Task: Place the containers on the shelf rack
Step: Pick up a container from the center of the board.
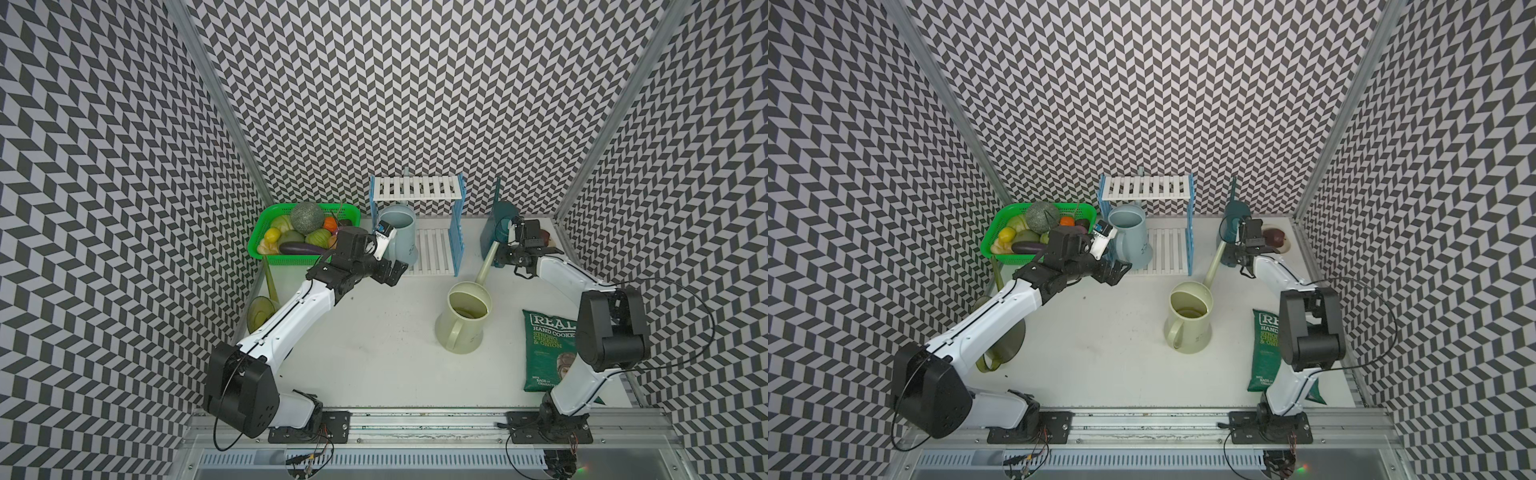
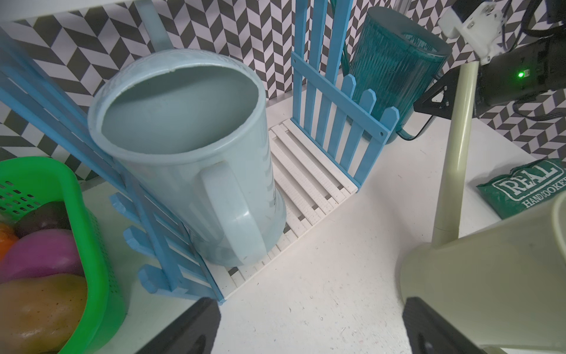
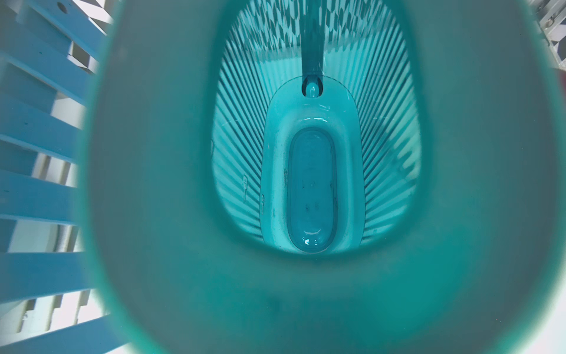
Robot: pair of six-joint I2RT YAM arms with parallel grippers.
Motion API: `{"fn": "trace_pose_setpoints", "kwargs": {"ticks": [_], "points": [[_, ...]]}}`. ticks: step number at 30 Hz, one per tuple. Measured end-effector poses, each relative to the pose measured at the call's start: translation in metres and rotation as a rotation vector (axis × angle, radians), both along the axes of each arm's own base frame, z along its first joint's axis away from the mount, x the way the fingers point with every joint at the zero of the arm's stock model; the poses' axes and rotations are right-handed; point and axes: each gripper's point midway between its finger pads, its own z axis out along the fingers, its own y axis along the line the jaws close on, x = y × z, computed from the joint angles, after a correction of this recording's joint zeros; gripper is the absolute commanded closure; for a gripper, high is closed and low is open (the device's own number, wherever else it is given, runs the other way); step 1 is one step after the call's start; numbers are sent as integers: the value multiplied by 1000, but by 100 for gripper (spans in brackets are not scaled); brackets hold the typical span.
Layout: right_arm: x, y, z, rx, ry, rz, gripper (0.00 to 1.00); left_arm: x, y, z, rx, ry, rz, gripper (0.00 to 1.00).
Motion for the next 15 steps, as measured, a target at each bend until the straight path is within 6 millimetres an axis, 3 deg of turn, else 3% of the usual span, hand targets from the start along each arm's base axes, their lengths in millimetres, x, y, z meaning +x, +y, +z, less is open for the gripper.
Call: {"fn": "trace_pose_setpoints", "kwargs": {"ticks": [3, 7, 15], "points": [[-3, -1, 2, -5, 4, -1, 96, 1, 3, -3, 1, 6, 5, 0], [-12, -2, 12, -11, 13, -1, 97, 2, 5, -3, -3, 9, 10, 0], [-34, -10, 69, -32, -72, -24, 99, 6, 12, -2, -4, 9, 30, 0]]}}
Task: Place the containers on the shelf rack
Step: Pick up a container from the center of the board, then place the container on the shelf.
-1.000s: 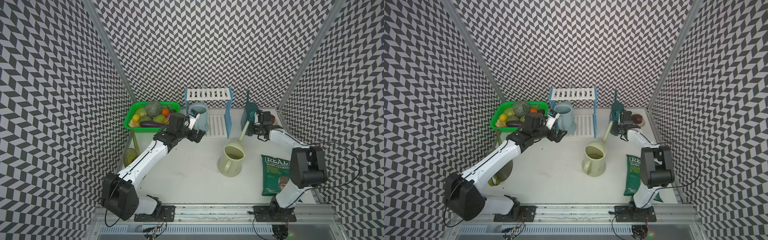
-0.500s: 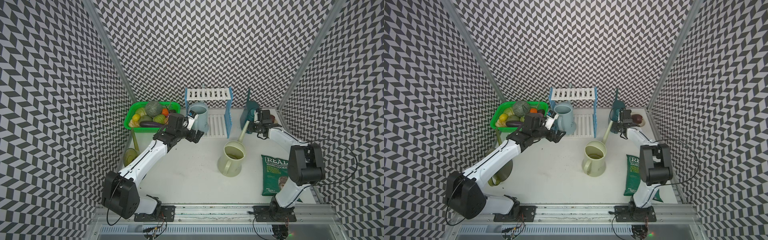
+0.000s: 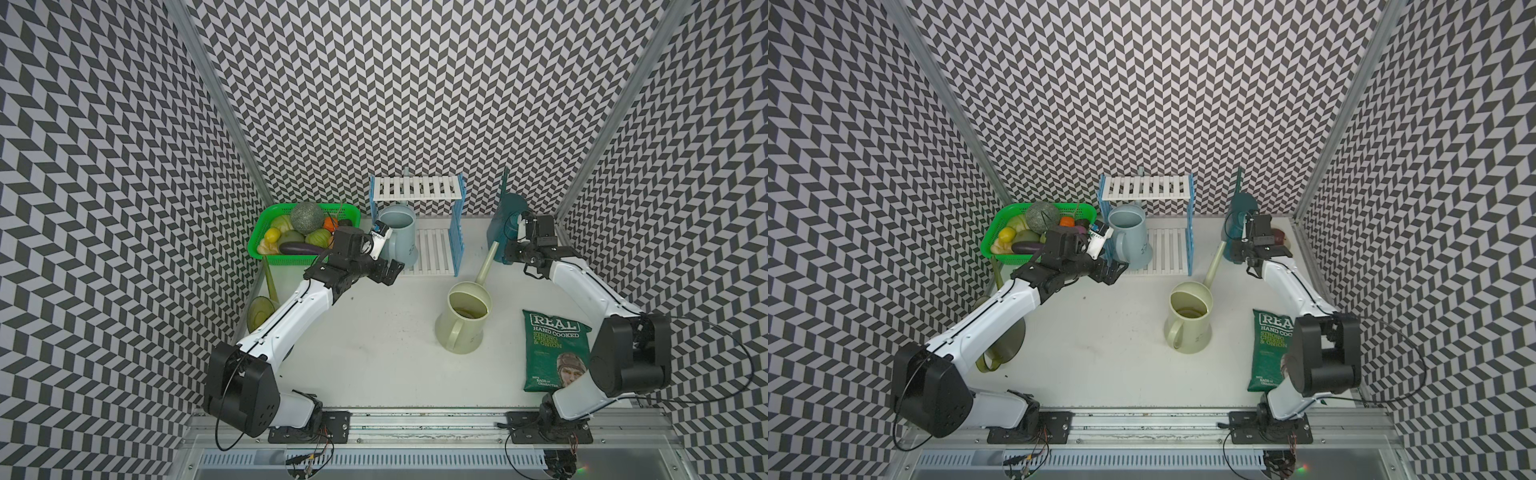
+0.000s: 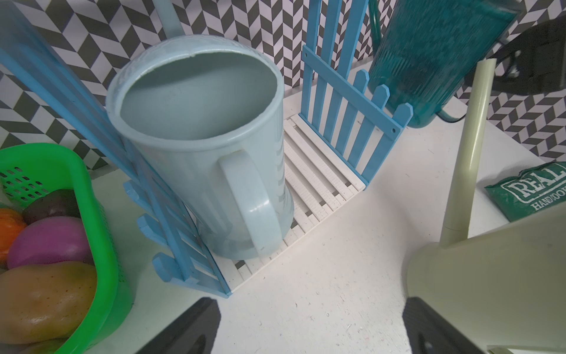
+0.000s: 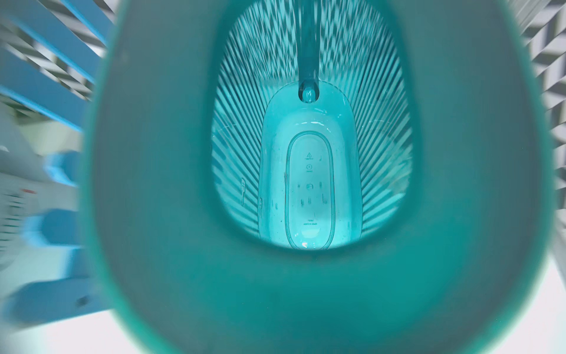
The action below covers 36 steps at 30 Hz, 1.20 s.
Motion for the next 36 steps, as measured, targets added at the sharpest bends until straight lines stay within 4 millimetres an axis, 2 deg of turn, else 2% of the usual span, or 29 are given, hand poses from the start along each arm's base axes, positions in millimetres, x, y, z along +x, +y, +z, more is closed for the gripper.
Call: {"fn": "trace_pose_setpoints", "kwargs": {"ticks": [6, 11, 14, 16, 19, 22, 26, 32, 36], "points": [[-27, -7, 51, -13, -87, -23, 99, 5, 10, 3, 2, -7, 39, 0], [-56, -11, 98, -10, -182, -25, 100, 11, 26, 12, -8, -28, 102, 0], [-71, -6, 125, -3, -216, -11, 100, 17, 38, 17, -17, -42, 146, 0], [-78, 4, 144, 4, -239, 13, 100, 20, 44, 18, -21, -42, 168, 0], [-89, 35, 169, 18, -270, 85, 100, 23, 49, 18, -25, -39, 188, 0], [-105, 82, 187, 52, -291, 200, 100, 24, 49, 17, -30, -34, 201, 0], [-131, 139, 196, 100, -287, 339, 100, 28, 52, 14, -29, -27, 230, 0], [-156, 202, 178, 116, -226, 440, 100, 36, 58, 13, -33, -35, 271, 2], [-167, 231, 154, 124, -174, 461, 100, 40, 60, 12, -31, -45, 286, 5]]}}
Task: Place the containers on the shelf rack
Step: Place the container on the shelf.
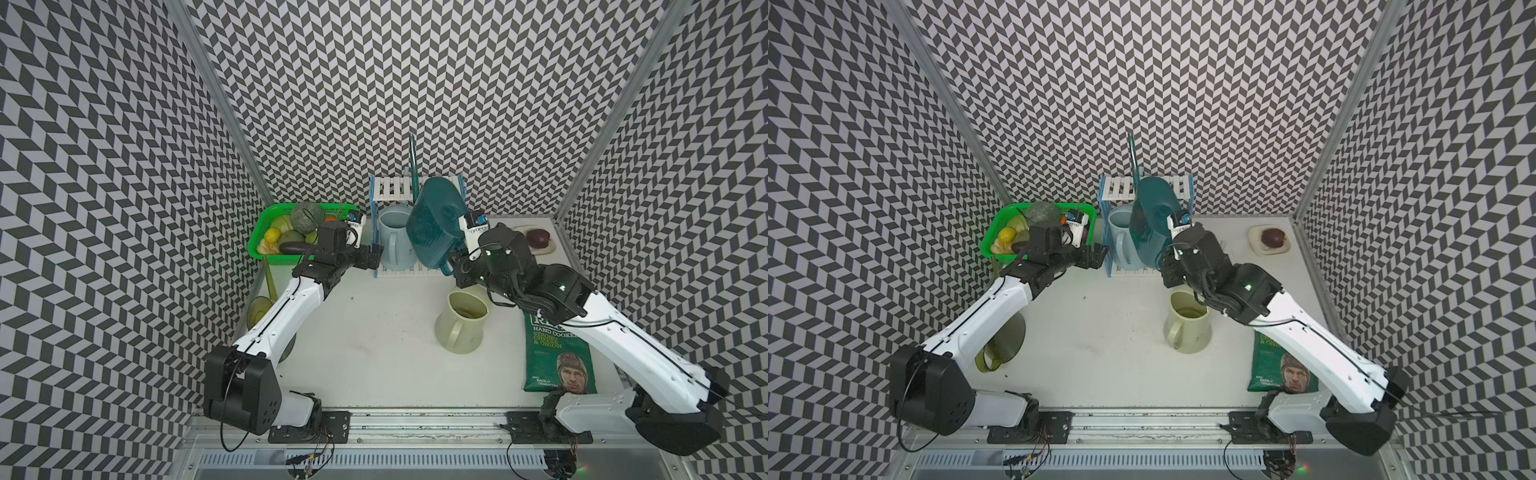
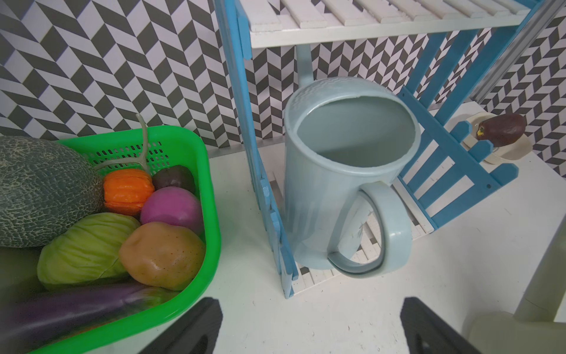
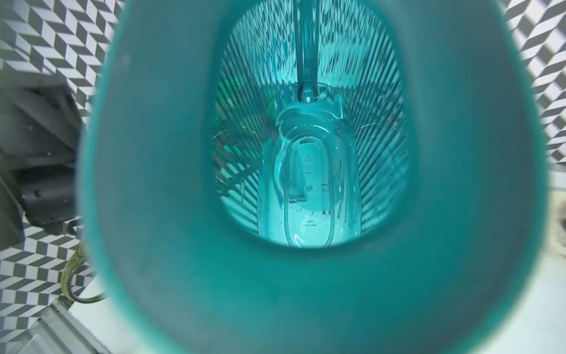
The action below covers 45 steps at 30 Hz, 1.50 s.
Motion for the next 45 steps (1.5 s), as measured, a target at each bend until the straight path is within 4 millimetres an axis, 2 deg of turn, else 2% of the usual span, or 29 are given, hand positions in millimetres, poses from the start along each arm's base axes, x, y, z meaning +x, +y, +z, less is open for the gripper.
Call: {"fn": "trace_pose_setpoints", "kwargs": {"ticks": [3, 8, 11, 24, 35, 39, 45], "points": [[-10, 8, -23, -10, 45, -1, 100, 3, 1, -1, 4, -4, 10, 6], [-21, 12, -66, -36, 127, -20, 100, 9, 3, -4, 5, -9, 21, 14], [-26, 13, -82, -40, 165, -34, 100, 11, 3, -6, 5, -9, 23, 18], [-27, 29, -114, -60, 238, -79, 100, 21, -2, -19, 4, 0, 11, 31], [-29, 22, -121, -68, 257, -118, 100, 26, -5, -20, -4, -11, 4, 36], [-32, 17, -131, -92, 274, -132, 100, 29, -6, -26, -4, -4, 3, 38], [-32, 15, -133, -99, 278, -138, 100, 32, -8, -39, -2, 25, 1, 38]]}}
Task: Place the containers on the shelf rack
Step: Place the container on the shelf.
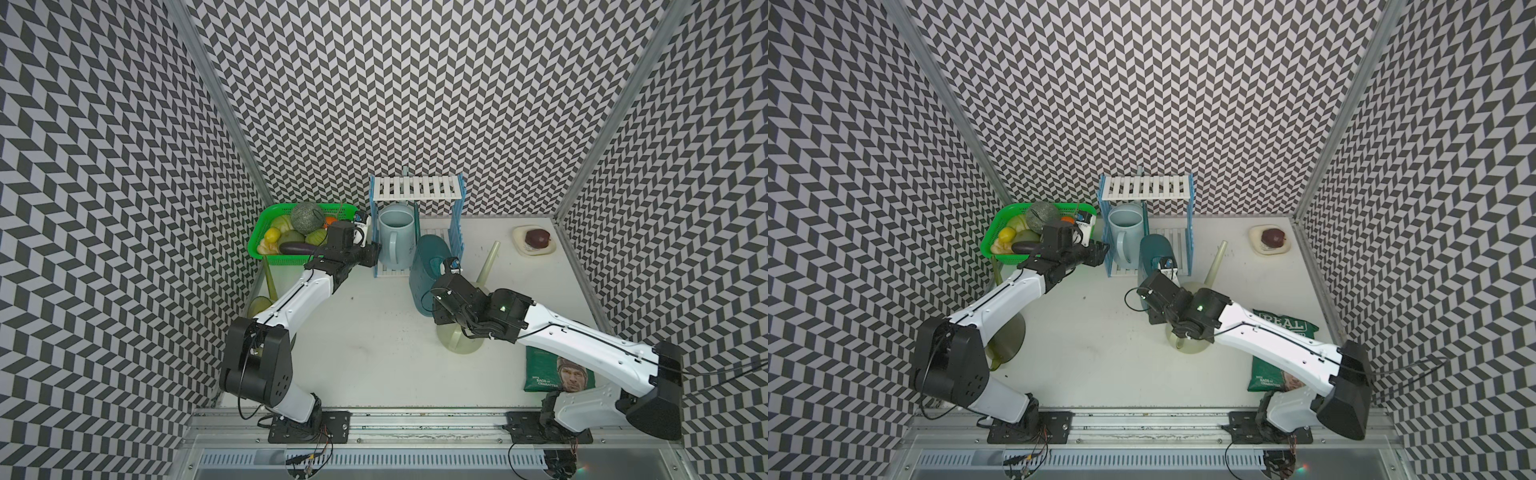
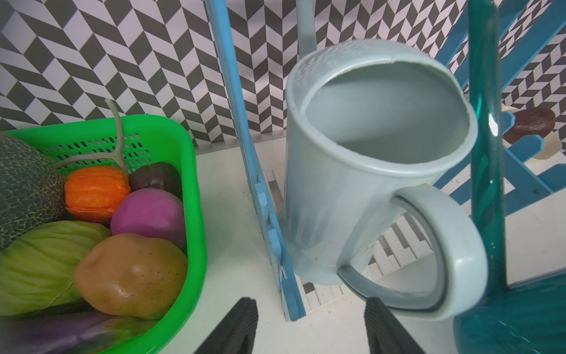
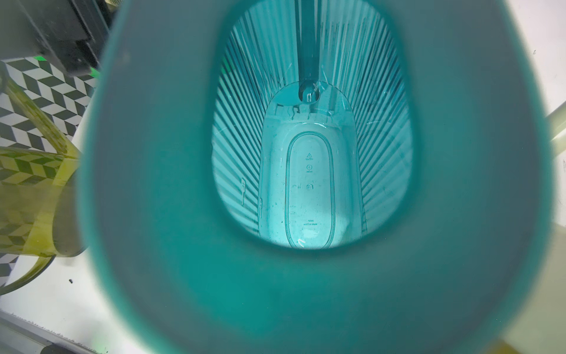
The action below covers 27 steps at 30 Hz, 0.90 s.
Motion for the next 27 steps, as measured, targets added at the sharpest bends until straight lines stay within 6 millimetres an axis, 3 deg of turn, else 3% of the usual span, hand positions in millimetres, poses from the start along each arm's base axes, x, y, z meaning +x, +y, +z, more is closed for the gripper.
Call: {"fn": "trace_pose_setpoints", "kwargs": {"ticks": [13, 27], "points": [[12, -3, -13, -70, -19, -52, 100, 2, -1, -2, -9, 0, 4, 44], [54, -14, -9, -101, -35, -126, 100, 6, -2, -13, -4, 21, 6, 49]]}}
